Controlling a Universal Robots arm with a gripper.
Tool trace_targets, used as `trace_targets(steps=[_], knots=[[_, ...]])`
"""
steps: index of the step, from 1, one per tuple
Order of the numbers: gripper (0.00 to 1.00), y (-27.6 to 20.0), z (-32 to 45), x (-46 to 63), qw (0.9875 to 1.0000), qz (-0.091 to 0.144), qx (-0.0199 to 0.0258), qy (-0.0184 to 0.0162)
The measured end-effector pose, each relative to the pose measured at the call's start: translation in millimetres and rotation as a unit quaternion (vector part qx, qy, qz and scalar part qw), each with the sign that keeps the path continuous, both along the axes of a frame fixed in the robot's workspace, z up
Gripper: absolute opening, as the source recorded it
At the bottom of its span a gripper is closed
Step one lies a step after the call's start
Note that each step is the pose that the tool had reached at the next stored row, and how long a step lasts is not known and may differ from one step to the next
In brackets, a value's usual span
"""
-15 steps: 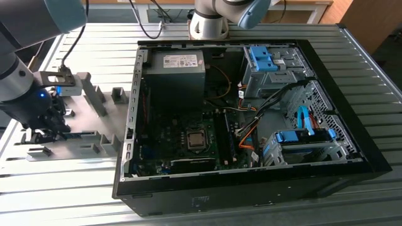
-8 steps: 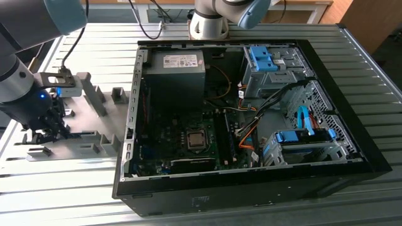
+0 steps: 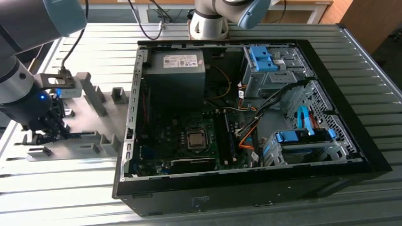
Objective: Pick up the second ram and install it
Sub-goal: 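Pick up the second ram and move it above second insertion slot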
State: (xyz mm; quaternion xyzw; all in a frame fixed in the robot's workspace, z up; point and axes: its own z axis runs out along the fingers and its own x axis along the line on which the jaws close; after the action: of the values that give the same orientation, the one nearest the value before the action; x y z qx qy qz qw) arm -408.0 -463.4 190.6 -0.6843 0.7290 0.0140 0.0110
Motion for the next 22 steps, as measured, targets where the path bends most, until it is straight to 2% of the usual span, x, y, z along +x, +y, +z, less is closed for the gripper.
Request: trace_targets(steps=[7,22], knots=[[0.2,0.0,-2.0,-3.2,1.0,0.0,0.0005,0.0],[0.2,0.0,-2.1,-2.2,1.0,0.0,0.0006,0.0]])
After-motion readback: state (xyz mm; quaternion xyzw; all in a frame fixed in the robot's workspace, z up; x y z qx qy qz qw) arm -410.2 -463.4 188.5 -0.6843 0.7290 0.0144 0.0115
